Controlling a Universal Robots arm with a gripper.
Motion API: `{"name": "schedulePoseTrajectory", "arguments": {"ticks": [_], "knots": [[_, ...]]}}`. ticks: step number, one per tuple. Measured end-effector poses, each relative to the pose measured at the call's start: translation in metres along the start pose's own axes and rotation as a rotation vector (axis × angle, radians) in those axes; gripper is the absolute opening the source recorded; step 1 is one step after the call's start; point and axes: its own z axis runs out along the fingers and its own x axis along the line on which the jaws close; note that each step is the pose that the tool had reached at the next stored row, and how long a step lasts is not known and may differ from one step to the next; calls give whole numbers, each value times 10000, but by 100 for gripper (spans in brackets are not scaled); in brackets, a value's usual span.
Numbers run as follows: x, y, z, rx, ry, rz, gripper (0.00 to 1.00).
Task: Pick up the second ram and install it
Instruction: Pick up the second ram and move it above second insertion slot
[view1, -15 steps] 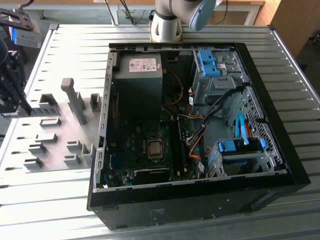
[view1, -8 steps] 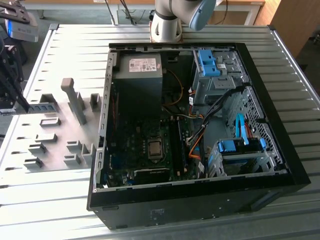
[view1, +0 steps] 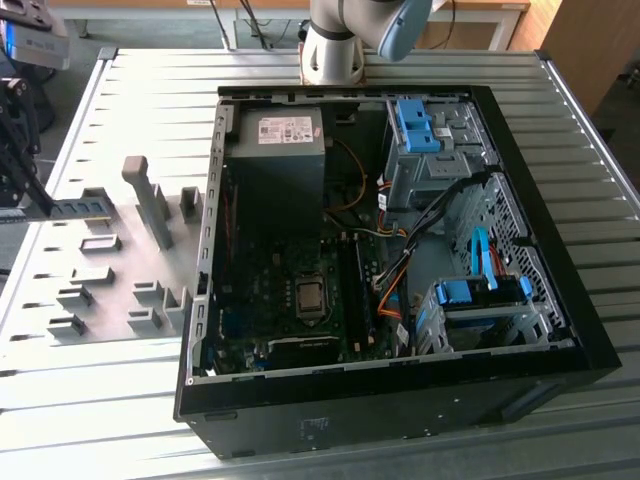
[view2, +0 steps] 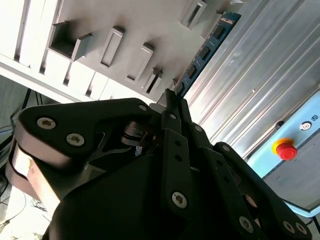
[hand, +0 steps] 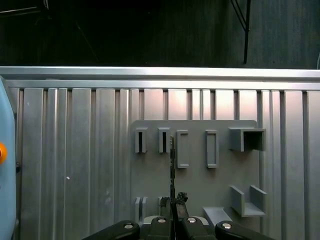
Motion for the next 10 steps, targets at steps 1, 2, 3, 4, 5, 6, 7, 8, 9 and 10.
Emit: {"name": "schedulePoseTrajectory", "arguments": {"ticks": [1, 2, 3, 4, 5, 6, 7, 8, 9, 10], "knots": [[0, 0, -15, -1, 1, 0, 14], [-1, 1, -31, -1, 1, 0, 14], [-1, 1, -46, -1, 1, -1, 14], [-2, 1, -61, 0, 1, 0, 14], [-2, 1, -76, 0, 0, -1, 14], [-3, 2, -91, -1, 1, 0, 14], [-3, 2, -106, 0, 1, 0, 14], [-4, 2, -121, 0, 0, 0, 14], [-4, 3, -136, -1, 1, 0, 14], [-4, 3, -151, 0, 0, 0, 14]]}}
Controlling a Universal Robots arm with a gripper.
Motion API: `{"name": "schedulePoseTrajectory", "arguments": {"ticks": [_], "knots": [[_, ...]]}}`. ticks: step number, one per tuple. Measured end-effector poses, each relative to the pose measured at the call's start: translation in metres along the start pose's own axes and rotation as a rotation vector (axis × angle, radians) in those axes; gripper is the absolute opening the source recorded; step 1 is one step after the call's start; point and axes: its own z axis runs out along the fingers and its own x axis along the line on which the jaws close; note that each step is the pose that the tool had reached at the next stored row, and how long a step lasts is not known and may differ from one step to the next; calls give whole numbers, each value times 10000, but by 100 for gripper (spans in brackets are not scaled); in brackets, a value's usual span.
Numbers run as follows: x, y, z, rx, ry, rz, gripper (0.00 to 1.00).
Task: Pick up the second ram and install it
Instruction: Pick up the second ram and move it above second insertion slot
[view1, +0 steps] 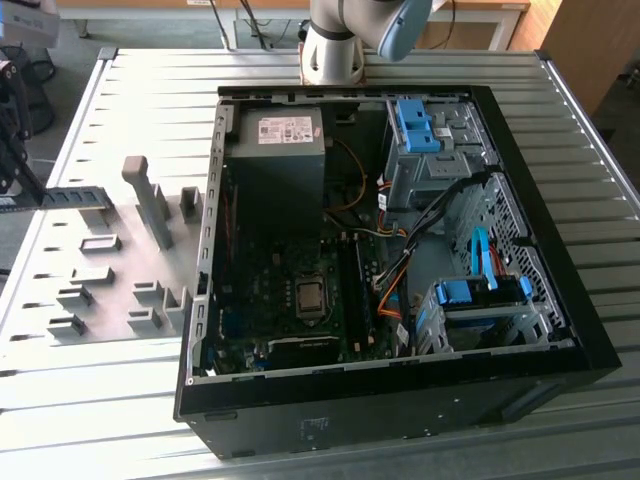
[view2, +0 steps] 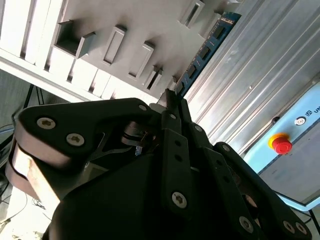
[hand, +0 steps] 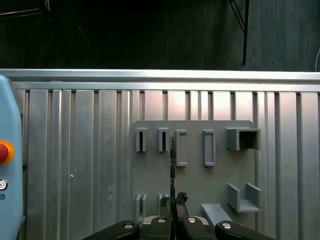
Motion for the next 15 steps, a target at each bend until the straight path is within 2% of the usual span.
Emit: {"name": "schedulePoseTrajectory", "arguments": {"ticks": [15], "knots": [[-6, 5, -228, 0, 0, 0, 14]]}}
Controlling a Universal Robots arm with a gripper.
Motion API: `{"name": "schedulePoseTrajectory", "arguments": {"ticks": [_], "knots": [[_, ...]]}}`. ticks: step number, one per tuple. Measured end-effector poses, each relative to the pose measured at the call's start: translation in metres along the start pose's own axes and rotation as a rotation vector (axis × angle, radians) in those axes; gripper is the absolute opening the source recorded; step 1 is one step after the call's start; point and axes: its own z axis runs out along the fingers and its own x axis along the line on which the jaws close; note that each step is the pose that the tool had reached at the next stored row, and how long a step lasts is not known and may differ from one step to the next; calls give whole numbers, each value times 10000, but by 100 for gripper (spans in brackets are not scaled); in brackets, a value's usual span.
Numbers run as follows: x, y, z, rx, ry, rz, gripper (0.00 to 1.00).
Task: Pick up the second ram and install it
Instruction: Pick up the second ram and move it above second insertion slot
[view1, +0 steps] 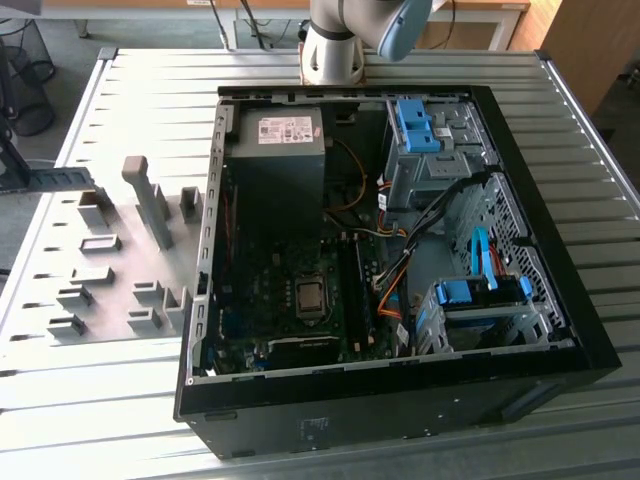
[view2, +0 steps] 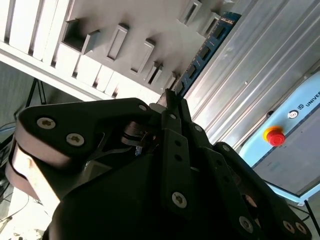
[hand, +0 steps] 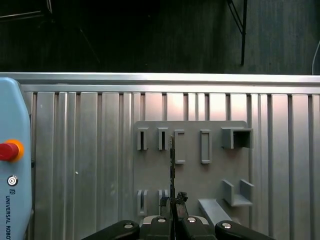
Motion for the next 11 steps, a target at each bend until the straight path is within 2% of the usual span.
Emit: {"name": "schedulePoseTrajectory", "arguments": {"ticks": [8, 11], "knots": [[-3, 3, -114, 1, 0, 0, 14], [-3, 3, -118, 3, -2, 0, 14]]}}
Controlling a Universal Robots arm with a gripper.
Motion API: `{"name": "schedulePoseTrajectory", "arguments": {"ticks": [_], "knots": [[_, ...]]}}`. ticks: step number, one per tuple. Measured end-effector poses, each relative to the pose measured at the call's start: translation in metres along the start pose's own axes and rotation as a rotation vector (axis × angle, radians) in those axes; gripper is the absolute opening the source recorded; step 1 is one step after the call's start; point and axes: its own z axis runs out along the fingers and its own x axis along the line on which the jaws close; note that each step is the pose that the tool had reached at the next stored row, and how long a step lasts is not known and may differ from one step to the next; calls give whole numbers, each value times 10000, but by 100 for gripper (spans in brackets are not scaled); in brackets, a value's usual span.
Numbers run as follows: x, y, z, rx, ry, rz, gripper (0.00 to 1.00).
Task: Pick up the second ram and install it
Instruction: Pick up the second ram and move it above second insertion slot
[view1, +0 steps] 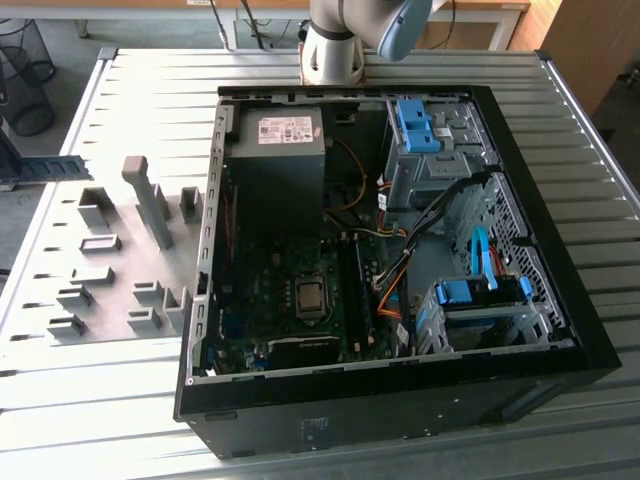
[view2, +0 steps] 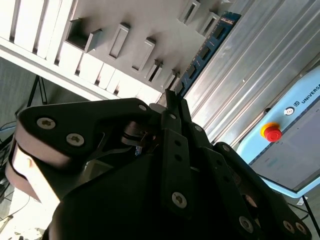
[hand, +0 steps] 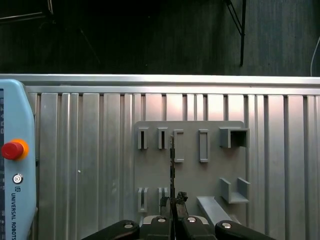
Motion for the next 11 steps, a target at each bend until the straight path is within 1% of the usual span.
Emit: {"name": "schedulePoseTrajectory", "arguments": {"ticks": [5, 11], "knots": [[-1, -6, -4, -4, 3, 0, 14], [-1, -57, -4, -2, 2, 0, 14]]}}
